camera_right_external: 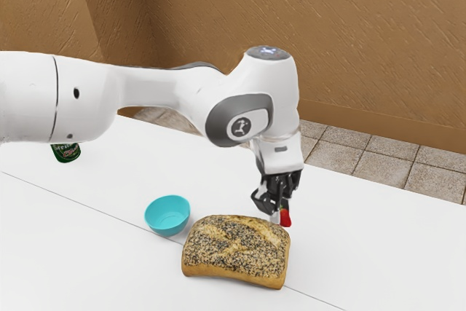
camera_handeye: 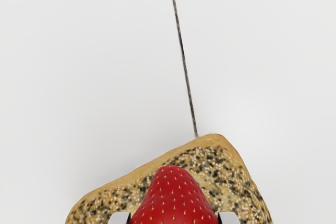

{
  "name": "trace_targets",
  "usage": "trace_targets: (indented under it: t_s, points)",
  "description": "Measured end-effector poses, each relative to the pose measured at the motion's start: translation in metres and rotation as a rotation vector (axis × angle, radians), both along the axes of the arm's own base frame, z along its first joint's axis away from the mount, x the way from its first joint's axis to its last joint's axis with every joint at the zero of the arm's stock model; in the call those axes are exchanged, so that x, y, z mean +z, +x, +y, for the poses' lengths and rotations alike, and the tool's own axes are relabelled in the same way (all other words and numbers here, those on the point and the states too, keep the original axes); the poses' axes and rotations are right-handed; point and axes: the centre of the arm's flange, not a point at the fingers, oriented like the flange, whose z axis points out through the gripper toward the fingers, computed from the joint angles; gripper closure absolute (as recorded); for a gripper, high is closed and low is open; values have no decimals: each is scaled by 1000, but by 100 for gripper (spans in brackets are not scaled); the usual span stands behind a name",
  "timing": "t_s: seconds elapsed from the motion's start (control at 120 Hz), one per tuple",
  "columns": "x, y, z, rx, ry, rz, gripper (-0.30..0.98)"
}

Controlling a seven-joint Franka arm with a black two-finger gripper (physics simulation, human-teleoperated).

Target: Take strawberry from the bowl

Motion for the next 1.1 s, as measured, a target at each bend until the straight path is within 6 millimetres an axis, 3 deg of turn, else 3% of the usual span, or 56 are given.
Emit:
trace_targets:
  t_s: [0.275, 0.4, 0.492, 0.575, 0.692, 0.725, 0.775, 0.908, 0.967, 1.017, 1.1]
  points:
    - [-31, 22, -50, 31, 20, 45, 59]
    - [-71, 26, -55, 54, 51, 97, 57]
    - [-90, 32, -58, 70, 60, 116, 55]
    - [-100, 33, -59, 81, 68, 130, 49]
    - [-104, 33, -59, 93, 73, 139, 29]
    - [-94, 32, -62, 93, 66, 128, 25]
    - [-63, 28, -67, 89, 44, 90, 20]
    - [47, -2, -67, 96, -20, -19, 10]
    - [108, -35, -46, 145, -34, -61, 8]
    - [155, -51, -19, 234, -47, -90, 6]
    - [198, -38, 63, 482, -56, -71, 4]
